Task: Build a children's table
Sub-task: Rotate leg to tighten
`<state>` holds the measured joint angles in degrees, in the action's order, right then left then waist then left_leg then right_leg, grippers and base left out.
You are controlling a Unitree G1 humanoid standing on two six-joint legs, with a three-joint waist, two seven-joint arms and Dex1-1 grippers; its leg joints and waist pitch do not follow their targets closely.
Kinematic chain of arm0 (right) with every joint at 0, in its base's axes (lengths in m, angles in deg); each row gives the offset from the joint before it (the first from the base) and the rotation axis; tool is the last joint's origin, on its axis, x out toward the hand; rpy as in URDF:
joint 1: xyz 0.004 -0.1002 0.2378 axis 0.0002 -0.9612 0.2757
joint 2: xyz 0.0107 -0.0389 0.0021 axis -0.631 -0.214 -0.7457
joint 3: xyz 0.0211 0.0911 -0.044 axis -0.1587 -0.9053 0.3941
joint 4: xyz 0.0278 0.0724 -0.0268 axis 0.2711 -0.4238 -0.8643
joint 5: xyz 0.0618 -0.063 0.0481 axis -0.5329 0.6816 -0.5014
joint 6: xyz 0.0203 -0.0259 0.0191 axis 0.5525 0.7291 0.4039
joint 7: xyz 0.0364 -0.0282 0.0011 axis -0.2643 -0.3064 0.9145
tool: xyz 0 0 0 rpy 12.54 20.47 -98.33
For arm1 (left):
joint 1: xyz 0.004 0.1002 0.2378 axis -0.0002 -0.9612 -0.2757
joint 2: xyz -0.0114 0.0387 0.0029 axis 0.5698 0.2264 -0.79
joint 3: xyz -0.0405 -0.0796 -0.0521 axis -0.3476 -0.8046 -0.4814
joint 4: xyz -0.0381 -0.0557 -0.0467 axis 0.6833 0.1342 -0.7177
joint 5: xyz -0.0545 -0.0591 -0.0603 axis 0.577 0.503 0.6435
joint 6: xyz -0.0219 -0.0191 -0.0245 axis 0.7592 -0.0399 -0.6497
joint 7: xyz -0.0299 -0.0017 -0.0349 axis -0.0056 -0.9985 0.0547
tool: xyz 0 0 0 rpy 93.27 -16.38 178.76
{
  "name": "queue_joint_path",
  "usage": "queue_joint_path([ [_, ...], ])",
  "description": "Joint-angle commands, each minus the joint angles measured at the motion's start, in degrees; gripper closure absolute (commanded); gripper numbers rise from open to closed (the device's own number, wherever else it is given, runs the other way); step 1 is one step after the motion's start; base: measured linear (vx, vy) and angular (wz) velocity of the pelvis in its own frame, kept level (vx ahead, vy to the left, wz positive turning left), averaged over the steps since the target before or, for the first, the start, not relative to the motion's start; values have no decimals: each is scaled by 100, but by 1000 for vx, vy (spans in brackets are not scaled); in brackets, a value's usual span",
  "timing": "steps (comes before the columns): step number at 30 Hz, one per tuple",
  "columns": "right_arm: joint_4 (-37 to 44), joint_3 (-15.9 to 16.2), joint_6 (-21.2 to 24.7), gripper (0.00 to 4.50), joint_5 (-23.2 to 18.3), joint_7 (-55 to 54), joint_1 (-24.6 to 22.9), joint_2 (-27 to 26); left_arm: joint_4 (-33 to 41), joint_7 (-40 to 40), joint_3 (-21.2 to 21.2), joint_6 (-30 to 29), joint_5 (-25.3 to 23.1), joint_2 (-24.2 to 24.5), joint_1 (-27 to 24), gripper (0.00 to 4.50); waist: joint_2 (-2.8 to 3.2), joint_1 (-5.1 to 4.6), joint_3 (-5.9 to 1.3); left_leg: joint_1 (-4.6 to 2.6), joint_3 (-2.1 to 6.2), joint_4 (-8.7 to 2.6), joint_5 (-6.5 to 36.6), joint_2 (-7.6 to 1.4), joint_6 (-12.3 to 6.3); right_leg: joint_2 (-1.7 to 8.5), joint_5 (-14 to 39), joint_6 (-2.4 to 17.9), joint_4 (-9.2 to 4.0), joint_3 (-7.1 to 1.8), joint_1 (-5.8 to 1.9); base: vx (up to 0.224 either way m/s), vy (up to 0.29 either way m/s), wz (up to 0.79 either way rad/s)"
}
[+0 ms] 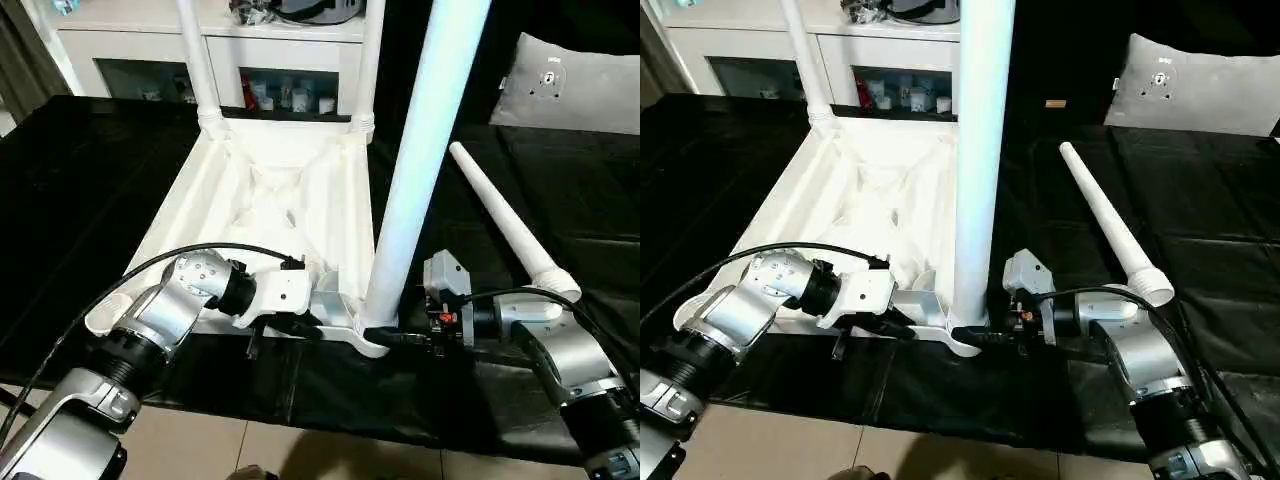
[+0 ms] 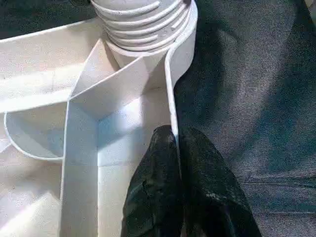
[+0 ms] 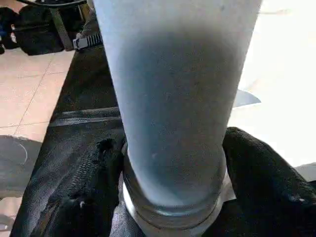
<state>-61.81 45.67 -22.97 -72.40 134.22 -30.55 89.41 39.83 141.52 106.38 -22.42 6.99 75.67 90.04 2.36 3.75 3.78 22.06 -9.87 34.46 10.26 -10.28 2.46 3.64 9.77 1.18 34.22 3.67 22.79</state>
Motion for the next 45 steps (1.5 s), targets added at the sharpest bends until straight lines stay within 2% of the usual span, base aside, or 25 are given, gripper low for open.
queue_joint_path([
  [1, -53, 57, 76, 159, -38, 123, 63, 43, 10, 268, 218, 206, -85, 42, 83, 450, -13, -13, -444, -114, 75, -380, 1013, -305, -393, 447, 964, 1438, -343, -258, -295, 0, 0, 0],
  [2, -59, 67, 91, 171, -47, 163, 58, 58, 4, 272, 215, 209, -83, 39, 81, 450, -42, -8, -449, -112, 72, -375, 975, -305, -410, 453, 951, 1443, -335, -259, -302, 0, 0, 0],
  [10, 32, 90, 280, 185, -139, 174, -43, 19, 63, 278, 170, 139, -42, 49, 11, 450, -20, 10, -445, -124, 73, -383, 1068, -310, -365, 446, 1171, 1380, -360, -255, -284, 0, 0, 0],
  [14, 359, -5, 903, 185, -207, -570, -303, -310, 370, -226, -26, -525, -1, -139, -90, 450, -15, 8, -438, -123, 77, -399, 1088, -312, -304, 449, 1219, 1361, -363, -262, -284, 0, 0, 0],
  [15, 395, -6, 940, 186, -191, -674, -330, -356, 396, -316, -53, -618, -10, -170, -95, 450, -15, 8, -438, -123, 77, -399, 1088, -312, -304, 449, 1219, 1361, -363, -262, -284, 0, 0, 0],
  [18, 494, -53, 1068, 186, 50, -1671, -465, -820, 648, -1005, -264, -1291, -16, -504, -167, 450, -15, -69, -378, -156, 87, -425, 1541, -273, -88, 456, 2081, 1174, -455, -255, -243, 0, 0, 0],
  [19, 448, -152, 1160, 186, 106, -2158, -464, -1091, 838, -1223, -334, -1605, 19, -656, -208, 450, 16, -112, -357, -162, 111, -437, 1777, -257, 13, 468, 2608, 1009, -505, -238, -244, 0, 0, 0],
  [20, 419, -243, 1263, 186, 93, -2481, -459, -1307, 997, -1417, -391, -1871, 47, -805, -234, 450, 20, -167, -329, -163, 140, -448, 1989, -231, 78, 464, 3074, 823, -554, -204, -232, 0, 0, 0],
  [23, 308, -434, 1359, 186, 147, -3224, -410, -1798, 1257, -1929, -484, -2408, 27, -1223, -242, 450, 15, -335, -331, -163, 203, -451, 2323, -206, 125, 475, 3574, 515, -655, -135, -239, 0, 0, 0],
  [25, 199, -548, 1395, 186, 298, -3856, -344, -2138, 1267, -2371, -494, -2643, -145, -1524, -181, 450, 34, -446, -330, -161, 222, -451, 2430, -198, 107, 456, 3559, 479, -683, -102, -215, 0, 0, 0],
  [26, 199, -548, 1395, 186, 298, -3856, -344, -2138, 1267, -2371, -494, -2643, -145, -1524, -181, 450, 34, -507, -333, -177, 233, -447, 2526, -186, 99, 446, 3553, 466, -701, -75, -204, 0, 0, 0],
  [27, 129, -645, 1445, 186, 369, -4294, -286, -2352, 1243, -2683, -528, -2821, -218, -1742, -121, 450, 28, -540, -331, -166, 236, -448, 2565, -183, 74, 441, 3543, 453, -710, -69, -215, 0, 0, 0],
  [28, 59, -740, 1479, 186, 390, -4601, -227, -2505, 1180, -2931, -560, -2900, -292, -1891, -54, 450, 59, -575, -326, -171, 234, -450, 2583, -186, 56, 442, 3502, 461, -725, -69, -199, 0, 0, 0],
  [29, 3, -821, 1519, 186, 408, -4849, -176, -2636, 1140, -3157, -580, -2985, -376, -2017, 7, 450, 54, -608, -344, -184, 246, -452, 2610, -190, 56, 434, 3360, 512, -728, -55, -198, 0, 0, 0],
  [31, -133, -921, 1454, 186, 564, -5305, -72, -2797, 1058, -3640, -675, -3165, -507, -2254, 144, 450, 55, -626, -350, -166, 238, -459, 2554, -189, 14, 430, 3101, 571, -712, -71, -200, 0, 0, 0],
  [32, -175, -948, 1367, 186, 562, -5313, -59, -2797, 1027, -3680, -689, -3156, -512, -2272, 176, 450, 40, -649, -348, -165, 228, -458, 2564, -181, -4, 417, 3059, 595, -720, -70, -191, 0, 0, 0],
  [33, -186, -993, 1301, 186, 540, -5307, -65, -2802, 1022, -3714, -690, -3164, -516, -2271, 197, 450, 22, -660, -367, -161, 226, -444, 2522, -170, -48, 424, 2932, 632, -705, -69, -215, 0, 0, 0],
  [34, -188, -1053, 1210, 152, 529, -5314, -79, -2796, 1011, -3696, -673, -3109, -522, -2236, 212, 450, 29, -654, -395, -97, 222, -453, 2318, -167, -134, 451, 2700, 685, -669, -93, -262, 0, 0, 0],
  [35, -176, -1121, 1142, 117, 492, -5303, -97, -2803, 1016, -3660, -651, -3082, -534, -2189, 212, 450, 37, -651, -425, -60, 215, -457, 2078, -186, -206, 459, 2307, 790, -626, -119, -278, 0, 0, 0],
  [37, -141, -1165, 1088, 117, 482, -5273, -129, -2764, 1004, -3584, -622, -2976, -551, -2089, 195, 450, 52, -623, -469, -53, 196, -437, 1784, -204, -285, 456, 1772, 931, -580, -146, -277, 0, 0, 0],
  [38, -78, -1170, 1022, 96, 492, -5196, -177, -2683, 992, -3470, -596, -2867, -571, -1952, 153, 450, 29, -614, -464, -9, 168, -426, 1521, -198, -453, 438, 1395, 1124, -537, -136, -291, 0, 0, 0],
  [40, 9, -1144, 963, 73, 495, -5031, -234, -2571, 958, -3335, -572, -2758, -583, -1814, 115, 450, 47, -582, -469, -48, 136, -397, 1523, -195, -493, 454, 1559, 1143, -562, -143, -267, 0, 0, 0],
  [43, 180, -1081, 841, 63, 456, -4655, -328, -2335, 885, -3099, -541, -2498, -556, -1604, 58, 450, 54, -518, -490, -29, 128, -386, 1239, -213, -531, 456, 1258, 1198, -517, -142, -303, 0, 0, 0],
  [44, 264, -1049, 754, 37, 410, -4411, -376, -2178, 837, -2953, -525, -2362, -537, -1488, 31, 450, 35, -470, -504, -26, 119, -378, 1011, -232, -578, 453, 921, 1286, -477, -140, -314, 0, 0, 0],
  [45, 293, -1041, 695, 37, 386, -4287, -398, -2102, 809, -2882, -508, -2305, -517, -1426, 23, 450, 45, -445, -518, -26, 120, -368, 921, -233, -597, 456, 791, 1312, -449, -139, -328, 0, 0, 0],
])
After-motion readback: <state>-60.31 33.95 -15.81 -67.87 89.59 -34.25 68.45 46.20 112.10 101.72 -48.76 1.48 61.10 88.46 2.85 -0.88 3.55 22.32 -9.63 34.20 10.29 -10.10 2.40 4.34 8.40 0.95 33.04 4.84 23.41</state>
